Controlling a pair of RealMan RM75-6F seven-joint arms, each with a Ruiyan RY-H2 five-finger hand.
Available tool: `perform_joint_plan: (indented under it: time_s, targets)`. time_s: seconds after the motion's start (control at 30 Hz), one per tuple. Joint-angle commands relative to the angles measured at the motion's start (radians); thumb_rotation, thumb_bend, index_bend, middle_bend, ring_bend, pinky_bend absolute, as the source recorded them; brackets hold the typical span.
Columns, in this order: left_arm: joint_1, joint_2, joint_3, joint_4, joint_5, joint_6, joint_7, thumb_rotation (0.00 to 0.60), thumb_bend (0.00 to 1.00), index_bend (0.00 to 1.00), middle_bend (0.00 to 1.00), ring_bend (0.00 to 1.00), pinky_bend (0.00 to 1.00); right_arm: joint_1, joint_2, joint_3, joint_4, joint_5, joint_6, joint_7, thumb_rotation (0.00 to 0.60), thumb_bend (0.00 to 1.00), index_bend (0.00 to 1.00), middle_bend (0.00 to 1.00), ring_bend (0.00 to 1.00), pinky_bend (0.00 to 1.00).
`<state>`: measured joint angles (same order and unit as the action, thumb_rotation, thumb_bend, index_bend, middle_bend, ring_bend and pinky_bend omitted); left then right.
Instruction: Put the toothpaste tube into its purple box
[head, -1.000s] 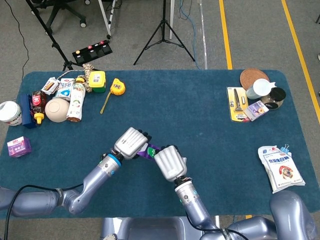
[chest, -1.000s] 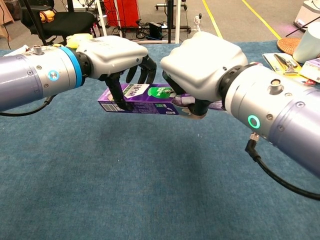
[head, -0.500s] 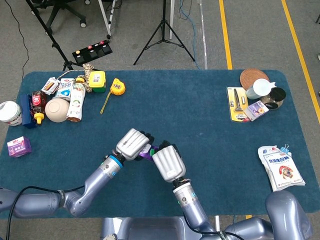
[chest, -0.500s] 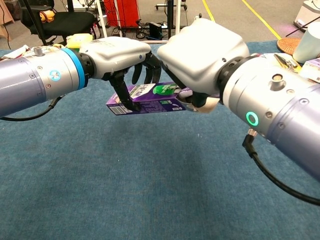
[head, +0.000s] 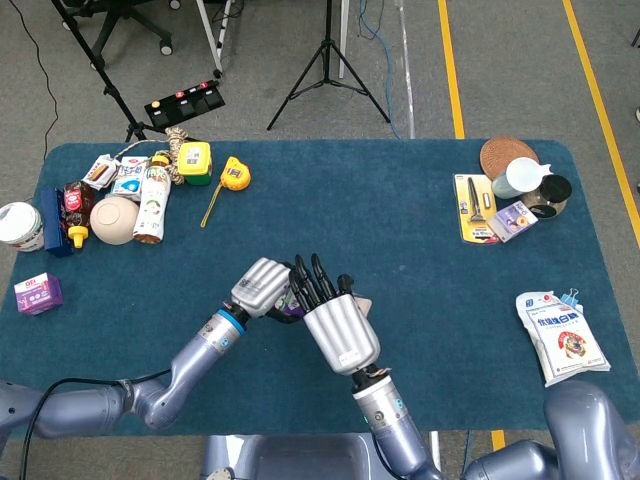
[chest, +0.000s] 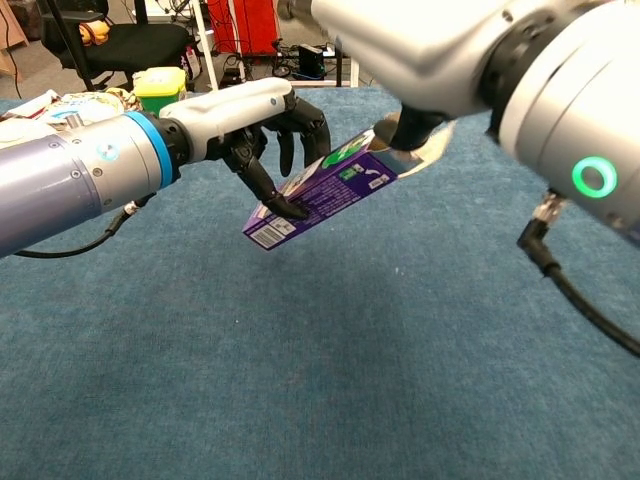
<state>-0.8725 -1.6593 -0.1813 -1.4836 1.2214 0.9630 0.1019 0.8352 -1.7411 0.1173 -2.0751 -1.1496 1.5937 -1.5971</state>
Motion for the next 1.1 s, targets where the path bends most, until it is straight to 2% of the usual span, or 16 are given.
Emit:
perform_joint_plan:
  time_s: [0.03, 0.3, 0.47, 0.57, 0.67, 0.73, 0.8, 0.87, 0.93, 0.97, 1.0, 1.1]
  targets:
    - [0.024, -0.037, -0.005, 0.073, 0.107, 0.045, -0.148, 0.600, 0.14, 0.59, 0.49, 0.48, 0.78, -0.022, 0.055, -0.009, -0.046, -0.081, 0.022, 0.033, 0.600, 0.34, 0.06, 0.00, 0.01, 0.38]
    - [0.045, -0.066, -0.007, 0.135, 0.189, 0.117, -0.302, 0.600, 0.14, 0.59, 0.49, 0.48, 0.78, -0.063, 0.145, 0.036, -0.060, -0.139, 0.055, 0.070, 0.600, 0.34, 0.06, 0.00, 0.02, 0.38]
    - [0.046, -0.065, 0.003, 0.164, 0.204, 0.116, -0.299, 0.600, 0.14, 0.59, 0.49, 0.48, 0.78, -0.086, 0.184, 0.056, -0.042, -0.127, 0.055, 0.103, 0.600, 0.34, 0.06, 0.01, 0.03, 0.39]
    - [0.043, -0.064, 0.013, 0.193, 0.215, 0.116, -0.240, 0.600, 0.14, 0.59, 0.49, 0.48, 0.78, -0.101, 0.208, 0.060, -0.011, -0.109, 0.044, 0.138, 0.600, 0.34, 0.06, 0.01, 0.03, 0.39]
    - [0.040, -0.061, 0.029, 0.234, 0.201, 0.095, -0.080, 0.600, 0.14, 0.59, 0.49, 0.48, 0.78, -0.117, 0.234, 0.060, 0.047, -0.083, 0.014, 0.211, 0.600, 0.33, 0.07, 0.02, 0.04, 0.40]
    - [0.038, -0.056, 0.029, 0.237, 0.156, 0.062, 0.041, 0.600, 0.14, 0.59, 0.49, 0.48, 0.78, -0.129, 0.248, 0.065, 0.108, -0.055, -0.014, 0.281, 0.600, 0.31, 0.07, 0.03, 0.05, 0.40]
    - [0.044, -0.068, 0.022, 0.259, 0.102, 0.046, 0.138, 0.600, 0.14, 0.59, 0.49, 0.48, 0.77, -0.143, 0.260, 0.072, 0.218, -0.019, -0.053, 0.381, 0.600, 0.26, 0.07, 0.04, 0.06, 0.41]
    - [0.046, -0.081, 0.014, 0.268, 0.063, 0.039, 0.196, 0.600, 0.14, 0.59, 0.49, 0.48, 0.74, -0.147, 0.265, 0.074, 0.289, -0.024, -0.085, 0.462, 0.600, 0.21, 0.08, 0.05, 0.07, 0.40]
    - [0.048, -0.092, 0.006, 0.275, 0.029, 0.034, 0.243, 0.600, 0.14, 0.58, 0.49, 0.45, 0.65, -0.152, 0.267, 0.075, 0.350, -0.028, -0.108, 0.534, 0.600, 0.16, 0.08, 0.05, 0.07, 0.40]
    - [0.050, -0.098, 0.001, 0.278, 0.008, 0.030, 0.266, 0.600, 0.14, 0.57, 0.47, 0.41, 0.61, -0.156, 0.267, 0.075, 0.384, -0.032, -0.120, 0.575, 0.600, 0.12, 0.08, 0.05, 0.07, 0.39]
    - [0.050, -0.102, -0.002, 0.278, -0.007, 0.026, 0.281, 0.600, 0.14, 0.51, 0.41, 0.34, 0.55, -0.158, 0.267, 0.076, 0.406, -0.034, -0.128, 0.603, 0.600, 0.09, 0.08, 0.06, 0.07, 0.39]
    - [0.051, -0.109, -0.014, 0.268, -0.080, 0.002, 0.350, 0.600, 0.14, 0.24, 0.16, 0.15, 0.42, -0.167, 0.265, 0.077, 0.494, -0.046, -0.156, 0.708, 0.600, 0.02, 0.09, 0.06, 0.08, 0.39]
